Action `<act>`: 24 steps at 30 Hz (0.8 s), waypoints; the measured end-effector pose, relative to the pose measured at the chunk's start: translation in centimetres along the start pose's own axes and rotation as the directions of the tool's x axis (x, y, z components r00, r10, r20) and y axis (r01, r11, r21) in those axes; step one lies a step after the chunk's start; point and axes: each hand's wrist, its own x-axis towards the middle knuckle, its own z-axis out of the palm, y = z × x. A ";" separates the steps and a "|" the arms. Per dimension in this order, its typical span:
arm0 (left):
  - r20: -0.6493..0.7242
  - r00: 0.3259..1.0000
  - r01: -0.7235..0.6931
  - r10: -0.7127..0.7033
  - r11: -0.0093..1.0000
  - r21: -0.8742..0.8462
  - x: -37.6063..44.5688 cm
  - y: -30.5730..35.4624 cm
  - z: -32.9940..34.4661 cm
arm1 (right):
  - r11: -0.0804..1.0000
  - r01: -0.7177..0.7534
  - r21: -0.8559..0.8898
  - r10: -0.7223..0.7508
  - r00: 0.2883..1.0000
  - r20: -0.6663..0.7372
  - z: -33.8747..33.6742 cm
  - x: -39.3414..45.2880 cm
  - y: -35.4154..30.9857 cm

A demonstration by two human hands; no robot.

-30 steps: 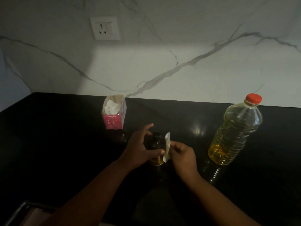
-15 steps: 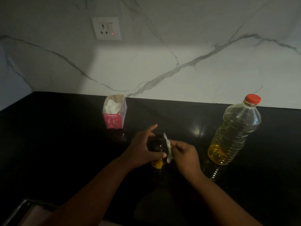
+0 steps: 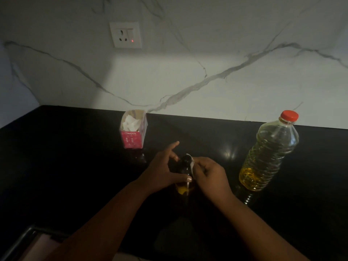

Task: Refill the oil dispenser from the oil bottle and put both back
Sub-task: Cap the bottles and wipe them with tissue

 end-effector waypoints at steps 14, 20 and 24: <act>0.021 0.998 -0.066 0.063 0.969 0.239 0.9 0.7 -0.6 | 0.988 0.024 -0.152 -0.029 0.999 -0.028 0.4 -0.4 0.4; -0.030 0.999 0.040 -0.040 0.999 -0.018 1.1 -0.4 0.2 | 0.994 -0.056 -0.097 0.051 0.997 -0.049 0.0 0.6 0.0; 0.038 0.998 0.042 -0.045 0.996 0.072 1.9 -0.4 -0.6 | 0.991 -0.022 -0.132 0.017 0.999 -0.041 -0.1 0.0 -0.1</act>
